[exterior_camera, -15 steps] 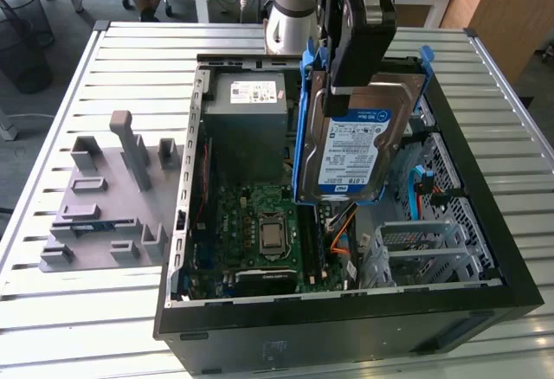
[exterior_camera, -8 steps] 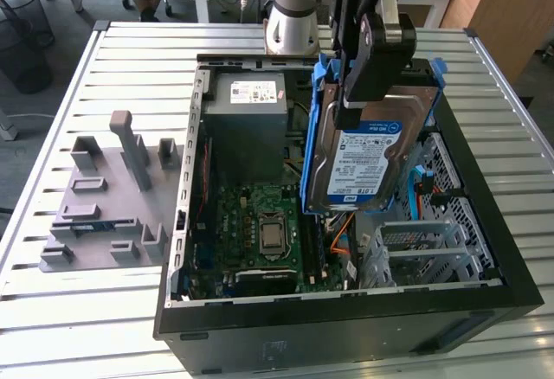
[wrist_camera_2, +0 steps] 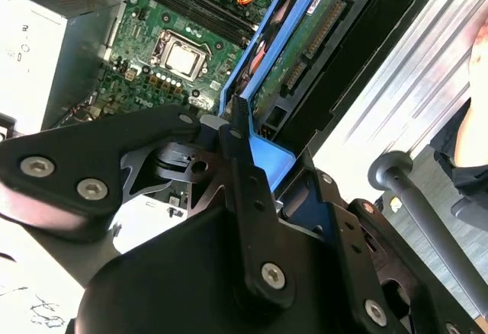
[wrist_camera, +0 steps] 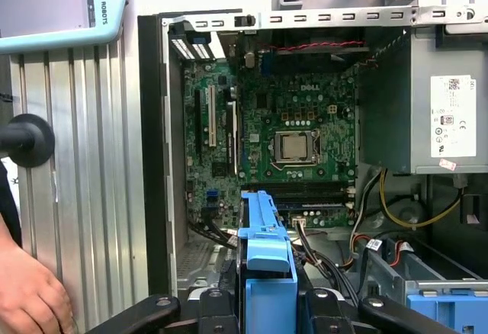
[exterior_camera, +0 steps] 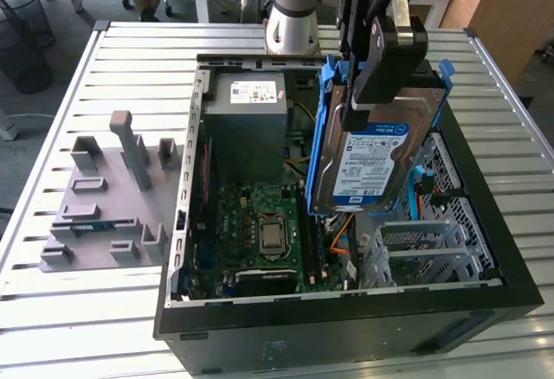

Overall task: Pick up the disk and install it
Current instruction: 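Insert the disk into the insertion slot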

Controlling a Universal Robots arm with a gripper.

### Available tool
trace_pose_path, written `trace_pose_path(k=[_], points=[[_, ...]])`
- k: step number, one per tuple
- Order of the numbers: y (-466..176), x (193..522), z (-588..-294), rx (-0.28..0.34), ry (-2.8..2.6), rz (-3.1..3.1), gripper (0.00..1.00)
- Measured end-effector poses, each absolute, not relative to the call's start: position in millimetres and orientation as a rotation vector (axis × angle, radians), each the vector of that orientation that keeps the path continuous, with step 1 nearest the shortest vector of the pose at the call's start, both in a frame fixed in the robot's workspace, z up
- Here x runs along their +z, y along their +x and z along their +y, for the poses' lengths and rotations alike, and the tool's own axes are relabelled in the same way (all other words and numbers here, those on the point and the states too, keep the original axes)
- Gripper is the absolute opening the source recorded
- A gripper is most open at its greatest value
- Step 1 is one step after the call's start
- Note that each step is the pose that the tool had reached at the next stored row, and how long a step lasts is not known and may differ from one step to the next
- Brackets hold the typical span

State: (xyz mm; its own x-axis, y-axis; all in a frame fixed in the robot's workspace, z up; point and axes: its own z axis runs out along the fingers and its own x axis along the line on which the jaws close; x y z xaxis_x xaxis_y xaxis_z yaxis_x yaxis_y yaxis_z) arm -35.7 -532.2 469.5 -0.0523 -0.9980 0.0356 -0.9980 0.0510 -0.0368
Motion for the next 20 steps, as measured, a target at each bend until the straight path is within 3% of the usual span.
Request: trace_pose_path(k=[20], points=[[-25.3, 465.3, -542.6, 0.080, 2.163, -2.277, 0.36]])
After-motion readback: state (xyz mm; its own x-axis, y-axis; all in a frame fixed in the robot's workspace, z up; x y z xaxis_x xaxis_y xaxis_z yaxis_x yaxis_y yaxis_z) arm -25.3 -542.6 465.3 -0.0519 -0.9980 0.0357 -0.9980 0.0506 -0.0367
